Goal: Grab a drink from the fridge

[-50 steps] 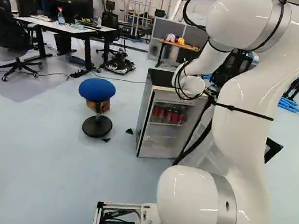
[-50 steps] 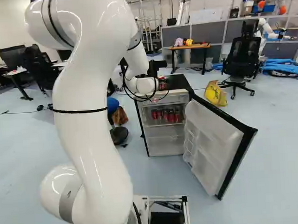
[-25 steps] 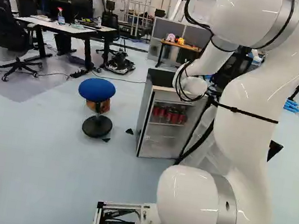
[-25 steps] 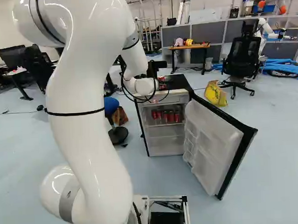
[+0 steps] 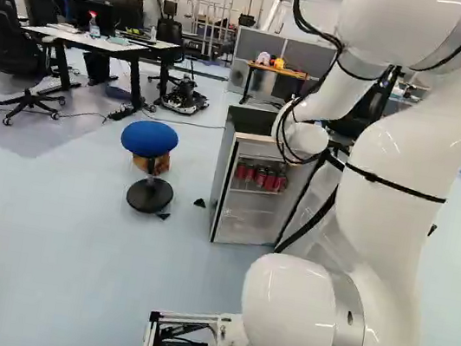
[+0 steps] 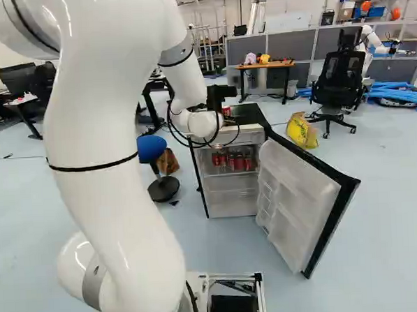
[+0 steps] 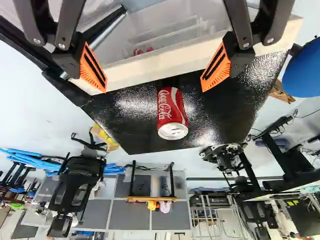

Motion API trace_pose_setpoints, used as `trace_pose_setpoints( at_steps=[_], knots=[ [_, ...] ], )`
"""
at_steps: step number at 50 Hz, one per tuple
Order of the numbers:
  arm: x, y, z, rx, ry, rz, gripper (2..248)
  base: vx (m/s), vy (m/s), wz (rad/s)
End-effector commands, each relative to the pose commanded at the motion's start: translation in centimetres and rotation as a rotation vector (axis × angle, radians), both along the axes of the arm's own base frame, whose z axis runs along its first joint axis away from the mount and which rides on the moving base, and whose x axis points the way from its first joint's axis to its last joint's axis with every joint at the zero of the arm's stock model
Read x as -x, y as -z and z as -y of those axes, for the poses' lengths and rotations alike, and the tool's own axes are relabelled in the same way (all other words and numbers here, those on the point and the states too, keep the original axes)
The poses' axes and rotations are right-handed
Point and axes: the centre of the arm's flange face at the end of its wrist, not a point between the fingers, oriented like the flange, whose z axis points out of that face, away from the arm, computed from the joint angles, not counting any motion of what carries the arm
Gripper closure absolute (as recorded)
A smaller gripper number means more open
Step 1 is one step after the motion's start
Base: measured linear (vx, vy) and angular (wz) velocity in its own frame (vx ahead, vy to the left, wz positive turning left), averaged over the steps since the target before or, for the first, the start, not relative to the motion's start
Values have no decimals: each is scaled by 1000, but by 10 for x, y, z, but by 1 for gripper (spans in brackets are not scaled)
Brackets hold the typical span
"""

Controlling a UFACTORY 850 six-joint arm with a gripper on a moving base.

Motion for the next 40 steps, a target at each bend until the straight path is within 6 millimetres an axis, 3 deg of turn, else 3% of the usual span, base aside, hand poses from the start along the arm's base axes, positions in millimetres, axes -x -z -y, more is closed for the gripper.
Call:
trace_pose_setpoints(
  at_steps=[40],
  knots=[
    [60,-20,45,-54,111,-219,3,0,0,0]
  ],
)
